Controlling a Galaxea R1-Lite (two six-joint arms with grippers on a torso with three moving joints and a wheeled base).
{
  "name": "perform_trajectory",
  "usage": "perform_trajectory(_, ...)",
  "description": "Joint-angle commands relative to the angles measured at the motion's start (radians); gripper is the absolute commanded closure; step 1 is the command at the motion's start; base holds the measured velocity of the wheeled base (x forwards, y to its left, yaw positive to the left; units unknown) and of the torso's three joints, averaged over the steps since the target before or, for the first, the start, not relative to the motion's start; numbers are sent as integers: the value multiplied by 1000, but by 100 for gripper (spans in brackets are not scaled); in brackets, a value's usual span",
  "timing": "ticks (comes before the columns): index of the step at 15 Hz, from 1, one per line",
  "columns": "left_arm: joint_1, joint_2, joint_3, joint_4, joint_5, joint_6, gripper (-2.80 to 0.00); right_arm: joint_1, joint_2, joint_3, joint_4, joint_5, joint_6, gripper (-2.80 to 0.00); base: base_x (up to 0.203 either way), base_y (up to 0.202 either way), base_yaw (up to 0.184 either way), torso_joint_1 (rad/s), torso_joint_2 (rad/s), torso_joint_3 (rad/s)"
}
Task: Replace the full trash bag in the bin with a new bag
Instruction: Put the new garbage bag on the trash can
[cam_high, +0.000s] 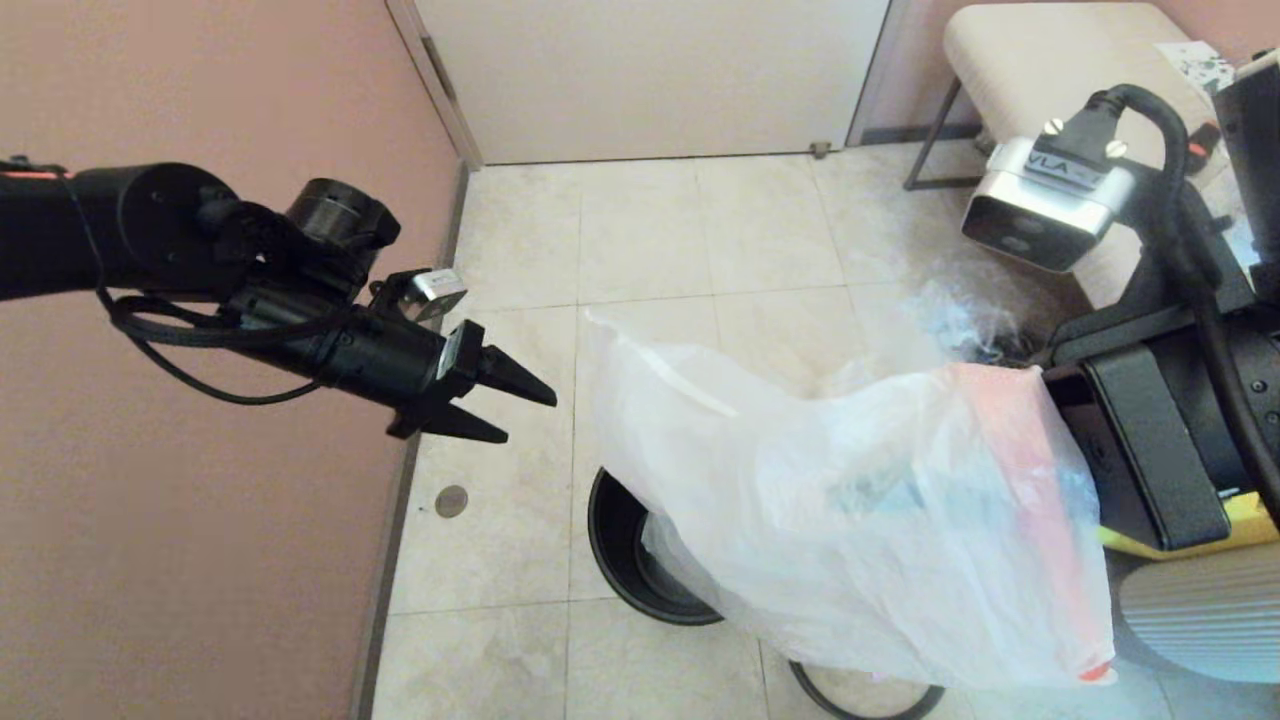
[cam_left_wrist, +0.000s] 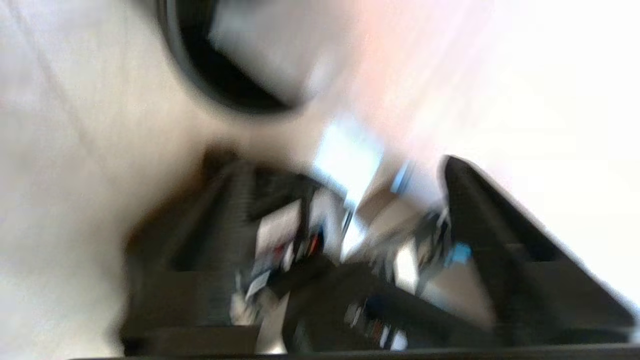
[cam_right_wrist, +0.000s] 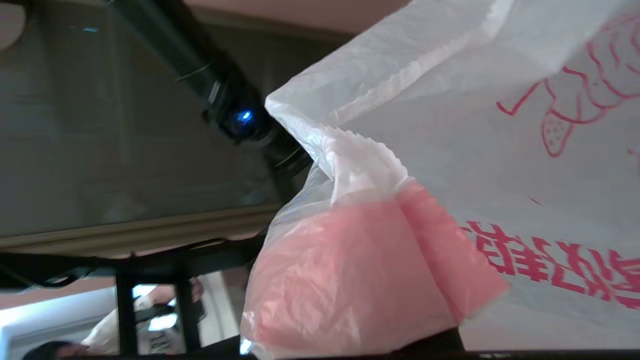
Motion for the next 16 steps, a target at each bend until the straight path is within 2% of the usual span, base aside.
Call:
perform_trajectory(1,-7,4,-6,-106,-3,-62,0,13,-9,31,4,3,5,0,0,0,0,0,0,0)
perform_trajectory(4,-52,41,-7,-374,1,-197,0,13,16,71,0,0,3,0,0,0,0,0,0,0)
perform_trajectory(6,-98,106,-5,-514,27,-249,0,6,32,93,-6,-1,-1,0,0,0,0,0,0,0)
perform_trajectory(7,-119,138,-2,-552,73,-255,0,0,38,97,-8,-1,-4,0,0,0,0,0,0,0)
perform_trajectory(9,-175,186,34,-572,154,-257,0,-34,55,97,-18,-1,-6,0,0,0,0,0,0,0)
perform_trajectory(12,-238,196,176,-584,195,-244,0,-104,85,99,-76,3,-6,0,0,0,0,0,0,0)
perform_trajectory(16,-315,322,198,-581,311,-241,0,-144,148,99,-156,4,3,0,0,0,0,0,0,0)
